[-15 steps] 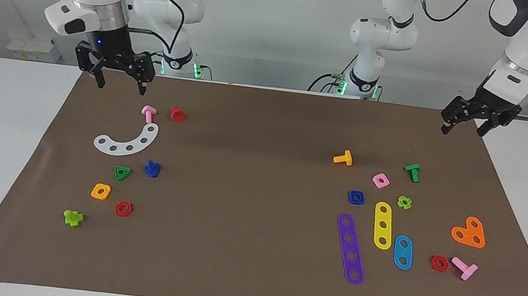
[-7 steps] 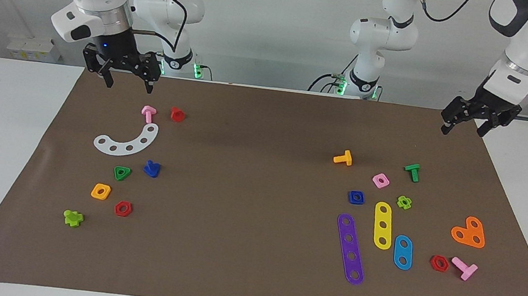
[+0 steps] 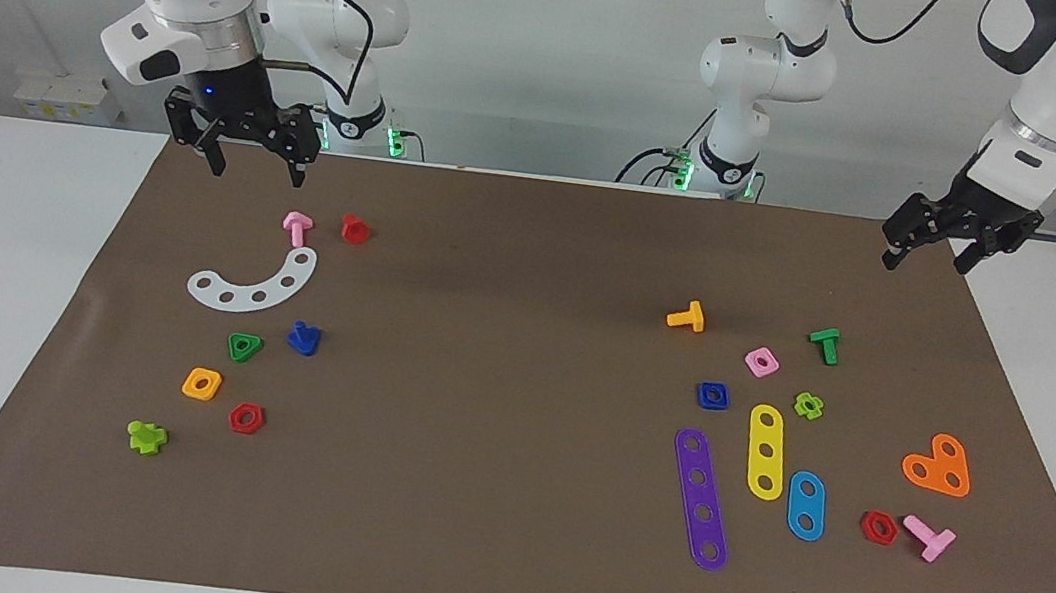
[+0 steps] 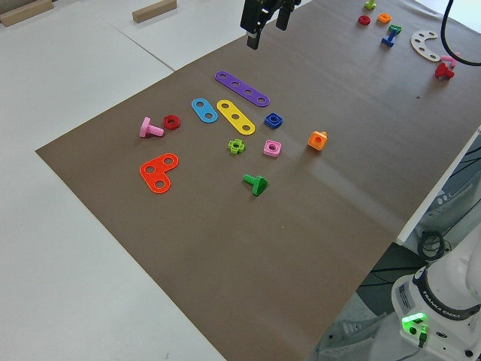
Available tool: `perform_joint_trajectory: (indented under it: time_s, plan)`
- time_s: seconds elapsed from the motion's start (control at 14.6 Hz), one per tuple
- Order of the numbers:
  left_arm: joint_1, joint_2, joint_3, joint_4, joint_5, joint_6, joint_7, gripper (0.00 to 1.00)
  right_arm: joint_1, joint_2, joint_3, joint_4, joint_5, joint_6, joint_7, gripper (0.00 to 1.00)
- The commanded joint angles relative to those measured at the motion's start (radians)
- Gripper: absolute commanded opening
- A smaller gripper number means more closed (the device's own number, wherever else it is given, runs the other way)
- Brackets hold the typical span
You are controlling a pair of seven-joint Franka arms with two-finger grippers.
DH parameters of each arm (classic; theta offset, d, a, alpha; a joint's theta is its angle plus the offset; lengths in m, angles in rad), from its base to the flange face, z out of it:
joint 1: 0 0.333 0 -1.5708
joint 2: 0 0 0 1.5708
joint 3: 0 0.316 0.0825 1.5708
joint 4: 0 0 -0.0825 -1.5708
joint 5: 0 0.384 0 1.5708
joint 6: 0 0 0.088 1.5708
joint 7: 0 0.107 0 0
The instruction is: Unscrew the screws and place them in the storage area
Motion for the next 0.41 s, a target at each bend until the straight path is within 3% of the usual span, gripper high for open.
perform_joint_trajectory:
  time_s: [0.0, 0.34]
  plan:
    - [0.006, -0.025, -0.003, -0.031, -0.008, 0.010, -0.011, 1.00, -0.011, -0.015, 0.002, -0.024, 0.004, 0.011, -0.016, 1.00]
    - [0.006, -0.025, -0.003, -0.030, -0.008, 0.009, -0.008, 1.00, -0.013, -0.016, 0.002, -0.032, 0.004, 0.011, -0.018, 1.00]
